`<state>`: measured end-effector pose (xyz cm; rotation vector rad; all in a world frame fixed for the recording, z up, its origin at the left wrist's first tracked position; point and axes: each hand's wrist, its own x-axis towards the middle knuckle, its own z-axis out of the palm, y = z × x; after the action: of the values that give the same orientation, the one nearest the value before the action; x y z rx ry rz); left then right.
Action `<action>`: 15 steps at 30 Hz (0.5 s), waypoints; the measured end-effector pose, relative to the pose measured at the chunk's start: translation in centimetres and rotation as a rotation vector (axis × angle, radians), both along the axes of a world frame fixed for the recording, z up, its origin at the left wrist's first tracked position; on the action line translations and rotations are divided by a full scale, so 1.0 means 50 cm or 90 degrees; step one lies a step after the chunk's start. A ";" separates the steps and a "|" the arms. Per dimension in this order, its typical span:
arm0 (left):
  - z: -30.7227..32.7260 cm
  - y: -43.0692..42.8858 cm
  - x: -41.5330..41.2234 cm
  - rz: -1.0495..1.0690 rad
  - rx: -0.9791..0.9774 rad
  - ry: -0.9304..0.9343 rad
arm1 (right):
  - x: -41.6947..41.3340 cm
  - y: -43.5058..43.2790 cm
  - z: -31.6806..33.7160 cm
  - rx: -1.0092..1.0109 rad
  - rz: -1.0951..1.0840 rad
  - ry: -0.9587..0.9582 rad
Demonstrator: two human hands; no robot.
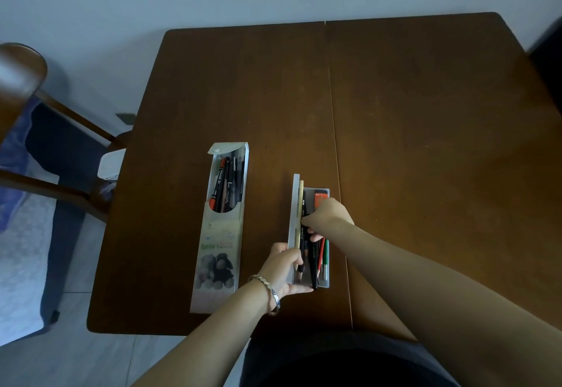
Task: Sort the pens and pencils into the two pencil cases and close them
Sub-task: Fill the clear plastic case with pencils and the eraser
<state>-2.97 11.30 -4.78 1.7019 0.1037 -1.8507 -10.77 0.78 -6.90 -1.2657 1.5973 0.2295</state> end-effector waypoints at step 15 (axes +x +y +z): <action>-0.004 0.002 0.004 0.004 0.000 0.008 | -0.042 -0.020 0.024 -0.120 -0.032 -0.067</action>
<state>-2.77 11.37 -4.98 1.6881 0.1151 -1.8575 -12.87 -0.22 -5.72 -1.3553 1.5859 -0.0198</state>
